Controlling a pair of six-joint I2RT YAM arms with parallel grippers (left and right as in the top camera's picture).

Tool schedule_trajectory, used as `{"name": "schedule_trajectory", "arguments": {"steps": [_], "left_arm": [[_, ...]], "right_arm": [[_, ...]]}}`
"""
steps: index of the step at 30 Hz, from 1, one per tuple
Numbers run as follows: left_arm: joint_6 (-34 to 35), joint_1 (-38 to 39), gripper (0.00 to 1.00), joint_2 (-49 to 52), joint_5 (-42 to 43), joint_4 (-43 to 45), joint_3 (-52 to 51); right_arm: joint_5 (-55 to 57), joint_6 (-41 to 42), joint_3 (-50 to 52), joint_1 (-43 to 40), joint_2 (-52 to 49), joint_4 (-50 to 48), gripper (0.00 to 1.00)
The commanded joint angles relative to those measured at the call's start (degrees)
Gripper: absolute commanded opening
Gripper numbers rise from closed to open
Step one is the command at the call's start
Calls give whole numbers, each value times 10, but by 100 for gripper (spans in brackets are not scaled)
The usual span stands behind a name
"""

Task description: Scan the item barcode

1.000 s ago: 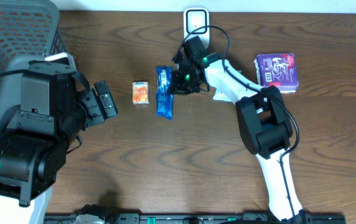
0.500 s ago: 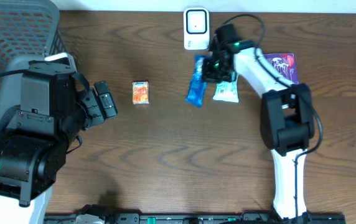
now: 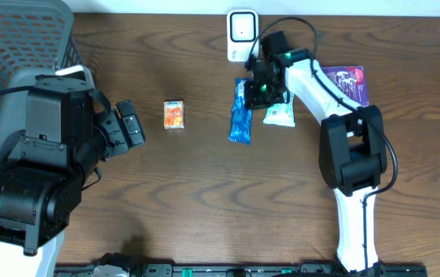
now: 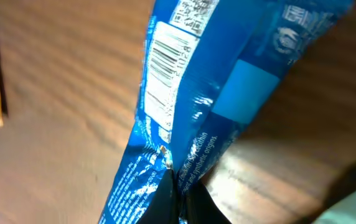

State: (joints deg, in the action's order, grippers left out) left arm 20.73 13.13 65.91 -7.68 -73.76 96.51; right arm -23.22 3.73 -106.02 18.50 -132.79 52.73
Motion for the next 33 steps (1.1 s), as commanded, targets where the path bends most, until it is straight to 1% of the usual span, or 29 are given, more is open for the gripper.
{"name": "schedule_trajectory", "arguments": {"steps": [1,2,3,4,5,6,9,11,12,13,14,16,17,20,22,24,28,30,31,33], "left_arm": [[-7,-3,98,3,-7,-2,1],[-7,-3,98,3,-7,-2,1],[-7,-3,98,3,-7,-2,1],[-7,-3,98,3,-7,-3,1],[-7,-3,98,3,-7,-3,1],[-7,-3,98,3,-7,-3,1],[-7,-3,98,3,-7,-4,1],[-7,-3,98,3,-7,-4,1],[-7,-3,98,3,-7,-4,1],[-7,-3,98,3,-7,-4,1],[-7,-3,98,3,-7,-4,1],[-7,-3,98,3,-7,-4,1],[-7,-3,98,3,-7,-4,1],[-7,-3,98,3,-7,-4,1],[-7,-3,98,3,-7,-4,1],[-7,-3,98,3,-7,-4,1],[-7,-3,98,3,-7,-4,1],[-7,-3,98,3,-7,-4,1],[-7,-3,98,3,-7,-4,1],[-7,-3,98,3,-7,-4,1]], "right_arm": [[-8,-57,1,-13,19,4,1],[-11,-57,1,-21,19,4,1],[-11,-46,1,-25,19,4,3],[-11,-44,1,-26,19,4,8],[-10,-35,0,-29,19,2,20],[-10,-28,-1,-30,20,0,23],[10,3,-27,-31,21,15,27],[24,9,-63,-31,21,38,38],[24,9,-88,-31,21,55,47],[23,9,-119,-31,21,77,60],[20,9,-146,-30,21,96,66],[1,9,-183,-27,21,119,66],[-26,9,-200,-19,21,125,66],[-90,10,-202,11,19,105,66],[-86,32,-191,34,18,83,64],[-84,76,-166,61,18,33,62],[-71,203,-93,116,14,-100,55],[-52,248,-61,136,14,-143,54],[-39,274,-33,153,14,-182,54],[-22,294,-6,170,14,-216,54]]}}
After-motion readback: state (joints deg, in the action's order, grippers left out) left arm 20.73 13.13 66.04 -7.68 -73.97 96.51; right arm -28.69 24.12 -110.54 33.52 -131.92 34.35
